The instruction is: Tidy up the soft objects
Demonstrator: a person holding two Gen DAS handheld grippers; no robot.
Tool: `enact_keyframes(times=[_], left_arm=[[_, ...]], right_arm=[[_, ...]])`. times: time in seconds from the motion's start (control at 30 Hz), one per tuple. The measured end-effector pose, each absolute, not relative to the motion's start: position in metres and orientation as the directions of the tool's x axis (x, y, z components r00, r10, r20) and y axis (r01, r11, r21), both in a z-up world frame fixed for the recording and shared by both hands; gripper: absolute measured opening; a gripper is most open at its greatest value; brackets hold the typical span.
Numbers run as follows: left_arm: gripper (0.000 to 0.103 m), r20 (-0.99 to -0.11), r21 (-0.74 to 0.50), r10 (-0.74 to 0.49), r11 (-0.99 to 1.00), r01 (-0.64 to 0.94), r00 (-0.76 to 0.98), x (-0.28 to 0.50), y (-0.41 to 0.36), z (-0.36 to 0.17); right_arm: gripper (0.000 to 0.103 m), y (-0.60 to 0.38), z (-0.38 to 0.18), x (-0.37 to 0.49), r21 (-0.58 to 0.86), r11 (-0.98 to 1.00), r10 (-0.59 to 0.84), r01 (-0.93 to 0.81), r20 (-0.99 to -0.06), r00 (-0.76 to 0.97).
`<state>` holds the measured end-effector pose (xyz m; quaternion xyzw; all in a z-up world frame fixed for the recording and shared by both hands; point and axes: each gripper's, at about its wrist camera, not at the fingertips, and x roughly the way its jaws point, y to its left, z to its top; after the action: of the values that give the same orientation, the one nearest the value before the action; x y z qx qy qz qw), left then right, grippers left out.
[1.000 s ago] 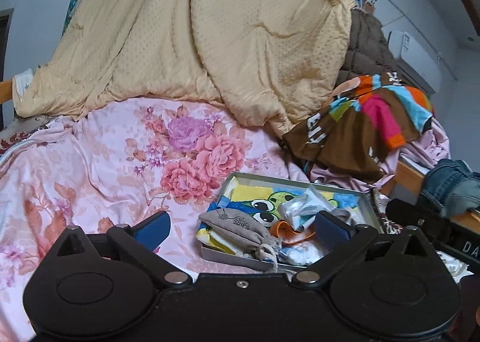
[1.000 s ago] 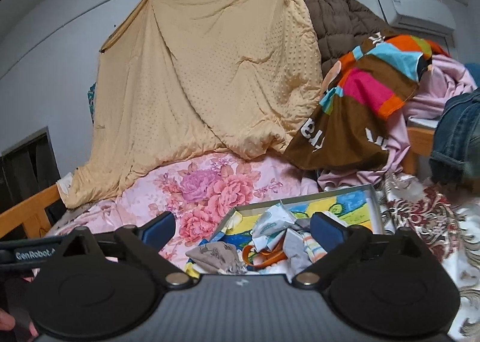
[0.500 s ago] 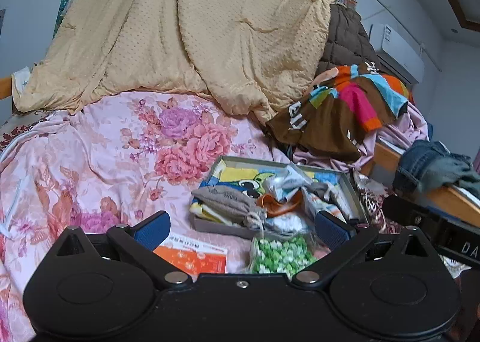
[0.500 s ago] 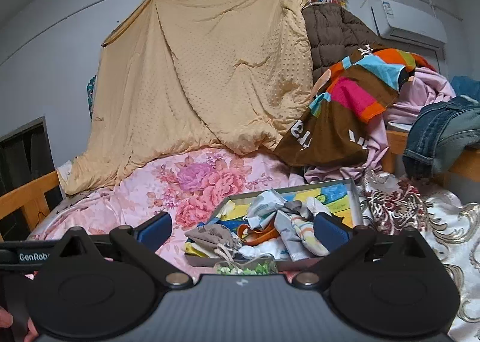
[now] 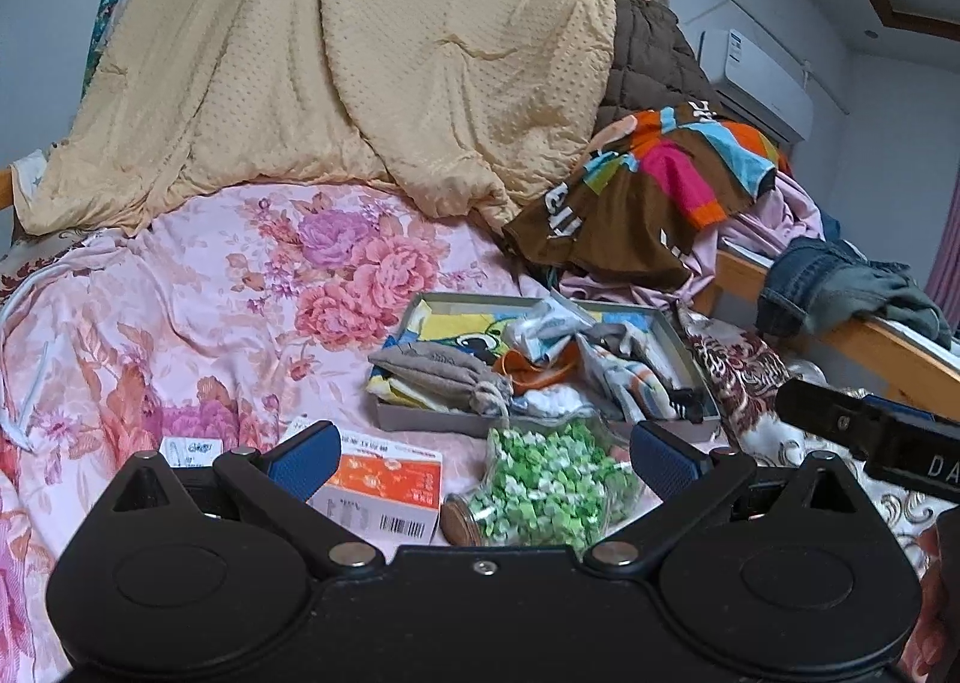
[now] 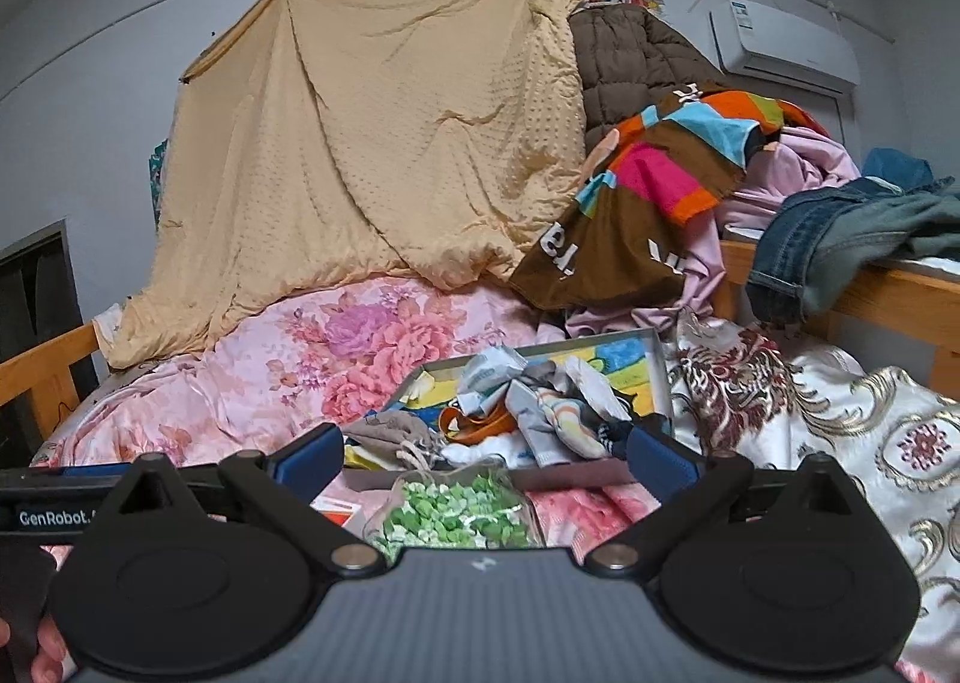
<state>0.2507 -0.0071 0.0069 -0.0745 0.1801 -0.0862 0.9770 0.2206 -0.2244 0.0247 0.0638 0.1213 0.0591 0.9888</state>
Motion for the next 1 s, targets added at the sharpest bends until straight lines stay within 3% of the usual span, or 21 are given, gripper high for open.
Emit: enact_keyframes(times=[0.47,1.0], left_arm=[[0.102,-0.381,-0.163,-0.191,0.977,0.138,0.905,0.236,-0.002,-0.017],[0.102,-0.421,-0.152,-0.203,0.977,0.152,0.884,0.225,-0.008,-0.033]], right_arm=[[0.103,-0.229,-0.002,0.196,0.155,0.987,0.083,-0.034,-0.324,0.942],[0.103,-0.231,-0.015,0.194,0.152,0.988,0.05,0.007,-0.367,0.929]])
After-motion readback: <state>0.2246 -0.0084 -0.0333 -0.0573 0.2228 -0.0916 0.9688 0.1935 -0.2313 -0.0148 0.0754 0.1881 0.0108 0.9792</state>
